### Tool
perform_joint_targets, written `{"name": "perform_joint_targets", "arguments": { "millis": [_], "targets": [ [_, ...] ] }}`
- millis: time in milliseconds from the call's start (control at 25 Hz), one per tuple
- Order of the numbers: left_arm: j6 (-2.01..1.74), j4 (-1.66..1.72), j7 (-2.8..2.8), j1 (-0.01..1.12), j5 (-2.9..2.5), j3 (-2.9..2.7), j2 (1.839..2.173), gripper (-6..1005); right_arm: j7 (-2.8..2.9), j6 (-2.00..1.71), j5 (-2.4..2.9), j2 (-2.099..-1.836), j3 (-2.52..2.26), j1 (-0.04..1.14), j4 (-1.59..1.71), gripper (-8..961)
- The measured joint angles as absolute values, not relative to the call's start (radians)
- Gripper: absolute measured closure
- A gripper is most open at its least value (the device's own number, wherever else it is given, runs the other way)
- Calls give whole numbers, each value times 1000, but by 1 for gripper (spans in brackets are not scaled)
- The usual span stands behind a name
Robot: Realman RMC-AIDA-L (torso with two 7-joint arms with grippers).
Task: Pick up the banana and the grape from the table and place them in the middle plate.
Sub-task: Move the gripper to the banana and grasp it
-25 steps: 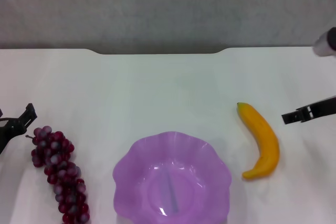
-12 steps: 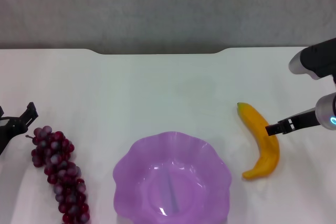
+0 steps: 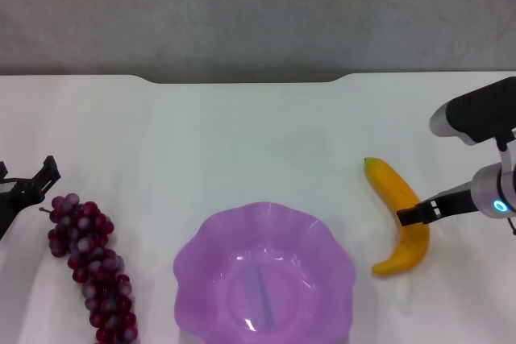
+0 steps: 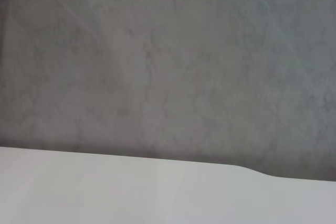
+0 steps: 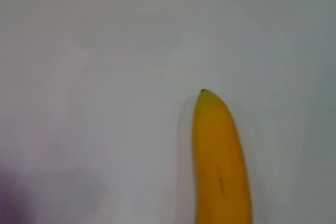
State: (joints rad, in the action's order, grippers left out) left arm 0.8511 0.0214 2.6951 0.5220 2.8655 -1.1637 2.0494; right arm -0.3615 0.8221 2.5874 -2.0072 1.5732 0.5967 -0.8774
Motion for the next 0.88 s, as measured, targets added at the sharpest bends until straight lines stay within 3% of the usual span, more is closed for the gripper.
{"name": "perform_joint_targets", "arguments": {
  "millis": [880],
  "targets": [
    [852, 21, 2694, 523, 2863, -1168, 2052, 113, -365, 670, 2506, -2007, 1467, 604, -768, 75]
  ]
}}
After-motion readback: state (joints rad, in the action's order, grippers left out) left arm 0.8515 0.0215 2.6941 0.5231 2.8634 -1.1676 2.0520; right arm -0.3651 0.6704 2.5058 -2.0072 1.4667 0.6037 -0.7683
